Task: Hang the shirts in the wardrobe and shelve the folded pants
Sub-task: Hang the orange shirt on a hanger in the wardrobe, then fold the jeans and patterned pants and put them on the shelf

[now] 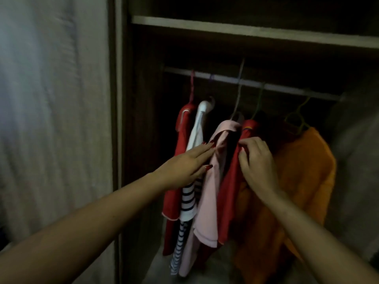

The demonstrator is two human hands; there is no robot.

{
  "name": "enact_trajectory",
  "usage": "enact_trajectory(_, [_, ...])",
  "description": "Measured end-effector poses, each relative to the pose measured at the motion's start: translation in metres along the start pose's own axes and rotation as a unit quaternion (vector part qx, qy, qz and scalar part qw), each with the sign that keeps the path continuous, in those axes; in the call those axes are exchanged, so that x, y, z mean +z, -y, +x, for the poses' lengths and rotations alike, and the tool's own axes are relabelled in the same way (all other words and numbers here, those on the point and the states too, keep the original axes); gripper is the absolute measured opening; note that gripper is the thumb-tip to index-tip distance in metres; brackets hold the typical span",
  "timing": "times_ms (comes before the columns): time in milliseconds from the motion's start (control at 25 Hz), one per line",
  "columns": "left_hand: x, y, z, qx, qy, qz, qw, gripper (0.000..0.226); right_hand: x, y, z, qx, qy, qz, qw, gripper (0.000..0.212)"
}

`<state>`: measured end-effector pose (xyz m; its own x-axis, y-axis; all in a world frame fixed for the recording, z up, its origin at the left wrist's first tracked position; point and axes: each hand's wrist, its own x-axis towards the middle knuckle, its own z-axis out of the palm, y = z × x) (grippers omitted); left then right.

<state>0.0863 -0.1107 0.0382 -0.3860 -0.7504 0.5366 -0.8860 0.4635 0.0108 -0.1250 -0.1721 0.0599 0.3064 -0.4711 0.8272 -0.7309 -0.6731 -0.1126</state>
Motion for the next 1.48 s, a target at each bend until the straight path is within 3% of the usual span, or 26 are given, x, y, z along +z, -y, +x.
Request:
enact_trajectory(200, [-0.021,0.02,-0.138,-0.164,0.005,-0.075,0.984,0.051,0.067,0.115,-0.037,-0.074,0.011,0.199,0.977,0.021])
enact_trajectory(360, [-0.042,0.038,-0.298,-0.406,-0.009,-0.162,0.899,0.05,0.126,0.222,-0.086,-0.133,0.131,0.315,0.931,0.02])
enact_trajectory(480, [-0.068,0.044,-0.422,-0.556,-0.086,-0.204,0.801,0.042,0.168,0.308,-0.128,-0.175,0.232,0.37,0.882,0.02])
enact_trajectory(640, [-0.087,0.054,-0.585,-0.741,-0.151,-0.198,0.624,0.036,0.221,0.413,-0.192,-0.195,0.349,0.409,0.821,0.02])
enact_trajectory(760, [-0.074,0.046,-0.669,-0.805,-0.162,-0.21,0.531,0.033,0.254,0.459,-0.243,-0.158,0.422,0.409,0.794,0.02])
enact_trajectory(960, [-0.011,0.024,-0.768,-0.88,-0.161,-0.294,0.338,0.025,0.315,0.494,-0.352,-0.1,0.561,0.352,0.742,0.014])
enact_trajectory(1080, [0.033,0.011,-0.783,-0.894,-0.119,-0.297,0.315,0.019,0.334,0.479,-0.406,-0.085,0.628,0.296,0.715,0.015])
enact_trajectory(1240, [0.13,0.005,-0.776,-0.875,-0.052,-0.388,0.286,0.021,0.367,0.453,-0.48,-0.078,0.687,0.229,0.685,0.02])
enact_trajectory(1400, [0.211,-0.004,-0.752,-0.851,0.03,-0.426,0.307,0.019,0.395,0.43,-0.522,-0.047,0.73,0.218,0.646,0.032])
enact_trajectory(1480, [0.245,-0.011,-0.743,-0.857,0.069,-0.4,0.319,0.03,0.406,0.418,-0.544,-0.04,0.752,0.231,0.617,0.042])
